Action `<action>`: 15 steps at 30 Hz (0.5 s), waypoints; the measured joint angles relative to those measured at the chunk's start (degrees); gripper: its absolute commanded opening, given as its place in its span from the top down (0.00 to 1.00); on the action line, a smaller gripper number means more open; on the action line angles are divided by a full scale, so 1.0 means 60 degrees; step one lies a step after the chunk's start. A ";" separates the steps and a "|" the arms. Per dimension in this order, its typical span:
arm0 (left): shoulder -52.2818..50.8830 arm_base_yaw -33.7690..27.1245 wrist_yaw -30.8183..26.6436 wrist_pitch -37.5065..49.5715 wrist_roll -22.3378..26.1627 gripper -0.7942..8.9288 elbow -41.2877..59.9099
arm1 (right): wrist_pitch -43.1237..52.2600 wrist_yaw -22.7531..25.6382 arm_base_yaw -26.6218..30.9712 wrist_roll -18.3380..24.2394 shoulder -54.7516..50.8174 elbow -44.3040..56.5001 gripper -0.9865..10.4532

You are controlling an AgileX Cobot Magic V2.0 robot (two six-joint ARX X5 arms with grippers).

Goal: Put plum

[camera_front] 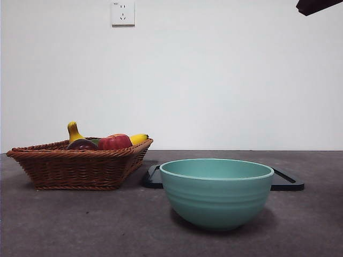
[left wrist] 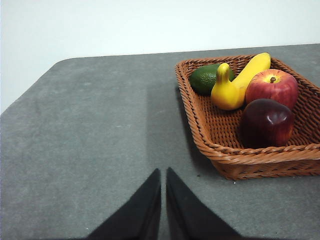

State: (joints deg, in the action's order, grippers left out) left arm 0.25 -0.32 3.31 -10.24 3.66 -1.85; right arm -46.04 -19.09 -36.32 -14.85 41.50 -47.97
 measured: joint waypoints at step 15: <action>0.0000 -0.0004 0.0000 0.0000 -0.0018 0.90 0.0000 | 0.0160 0.0484 0.0160 0.0623 -0.0237 0.0000 0.91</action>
State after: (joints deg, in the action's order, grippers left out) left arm 0.25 -0.34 3.31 -10.24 3.55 -1.85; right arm -45.08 -16.19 -35.35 -11.11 40.07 -47.97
